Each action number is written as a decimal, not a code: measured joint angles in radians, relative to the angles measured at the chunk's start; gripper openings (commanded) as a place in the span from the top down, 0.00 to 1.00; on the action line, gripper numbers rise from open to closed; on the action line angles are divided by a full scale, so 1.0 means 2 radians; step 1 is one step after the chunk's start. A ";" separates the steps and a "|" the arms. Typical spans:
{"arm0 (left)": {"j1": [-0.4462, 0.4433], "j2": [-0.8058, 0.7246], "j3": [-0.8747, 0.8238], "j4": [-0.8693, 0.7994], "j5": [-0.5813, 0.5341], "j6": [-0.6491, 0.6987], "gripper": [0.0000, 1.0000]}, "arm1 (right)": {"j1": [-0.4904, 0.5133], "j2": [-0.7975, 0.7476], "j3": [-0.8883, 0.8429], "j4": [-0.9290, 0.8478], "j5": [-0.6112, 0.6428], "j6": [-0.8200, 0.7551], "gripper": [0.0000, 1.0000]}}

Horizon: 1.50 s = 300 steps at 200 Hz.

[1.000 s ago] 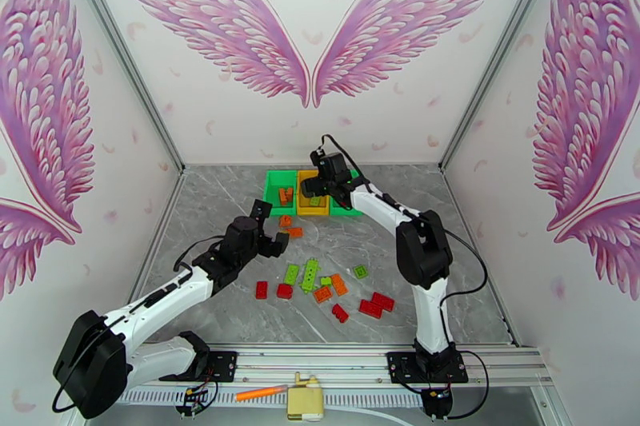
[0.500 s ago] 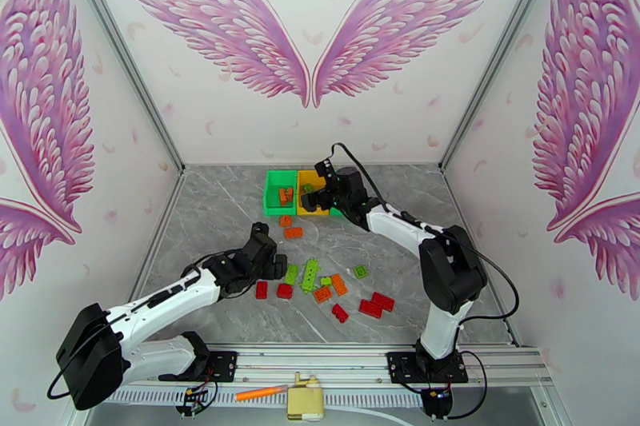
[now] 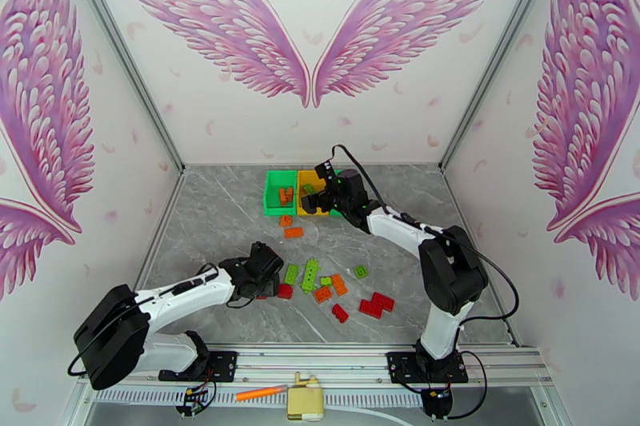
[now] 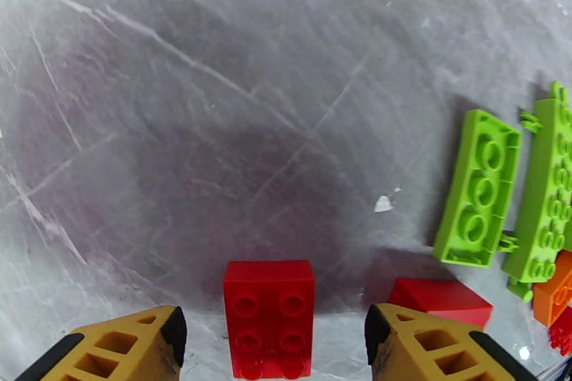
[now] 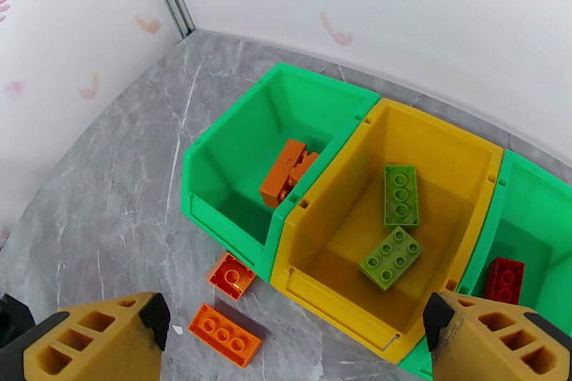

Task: Sort the legos into containers by color

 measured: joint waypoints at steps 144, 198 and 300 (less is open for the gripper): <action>0.003 -0.014 -0.013 0.024 -0.006 0.009 0.75 | 0.000 -0.027 -0.027 0.001 0.000 0.000 0.01; 0.013 -0.041 0.011 0.128 -0.012 0.105 0.74 | 0.000 -0.096 -0.089 0.018 0.006 -0.002 0.01; 0.024 0.184 0.216 0.377 0.088 0.242 0.72 | -0.047 -0.286 -0.237 0.035 0.089 0.018 0.01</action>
